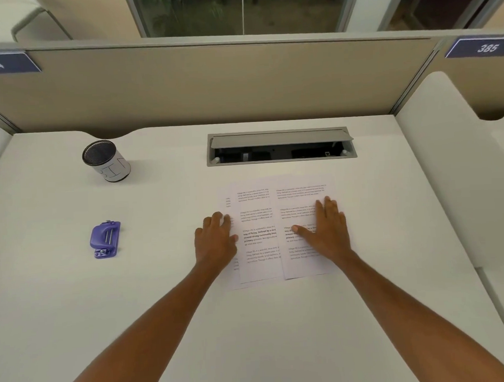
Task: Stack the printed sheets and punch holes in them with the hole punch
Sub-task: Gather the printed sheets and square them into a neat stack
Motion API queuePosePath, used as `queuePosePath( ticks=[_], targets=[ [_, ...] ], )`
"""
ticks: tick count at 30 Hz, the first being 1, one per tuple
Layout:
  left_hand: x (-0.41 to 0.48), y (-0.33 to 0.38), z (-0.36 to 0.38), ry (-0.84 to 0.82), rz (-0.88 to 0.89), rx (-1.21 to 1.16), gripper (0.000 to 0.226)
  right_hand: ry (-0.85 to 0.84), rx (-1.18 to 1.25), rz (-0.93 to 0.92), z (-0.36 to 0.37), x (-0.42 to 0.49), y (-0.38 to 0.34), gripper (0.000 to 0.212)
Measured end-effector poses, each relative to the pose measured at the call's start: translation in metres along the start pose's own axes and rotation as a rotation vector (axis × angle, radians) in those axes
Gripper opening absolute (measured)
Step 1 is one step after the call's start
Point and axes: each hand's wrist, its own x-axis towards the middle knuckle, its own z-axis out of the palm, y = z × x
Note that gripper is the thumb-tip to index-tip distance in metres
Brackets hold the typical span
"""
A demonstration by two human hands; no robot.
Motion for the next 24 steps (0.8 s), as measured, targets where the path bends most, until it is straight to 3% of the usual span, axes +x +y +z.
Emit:
queuePosePath(
  ticks=[5,7,11,14,24],
  targets=[
    [0.0,0.008,-0.005,-0.037,-0.021,-0.086,0.065,-0.001,-0.02,-0.004,0.003,0.001,-0.009,0.112],
    [-0.004,0.003,-0.007,-0.04,-0.067,-0.131,0.067,0.042,-0.011,0.024,-0.003,0.004,-0.003,0.098],
    [-0.005,-0.002,-0.006,-0.044,-0.178,-0.293,0.049,0.165,-0.006,0.202,-0.018,0.009,0.016,0.066],
    [-0.006,0.004,-0.003,-0.033,-0.186,-0.4,0.046,0.148,-0.063,0.269,-0.024,0.011,0.023,0.054],
    [0.001,0.039,0.005,-0.074,-0.131,-0.538,0.06,0.122,-0.084,0.208,-0.018,0.005,0.004,0.048]
  ],
)
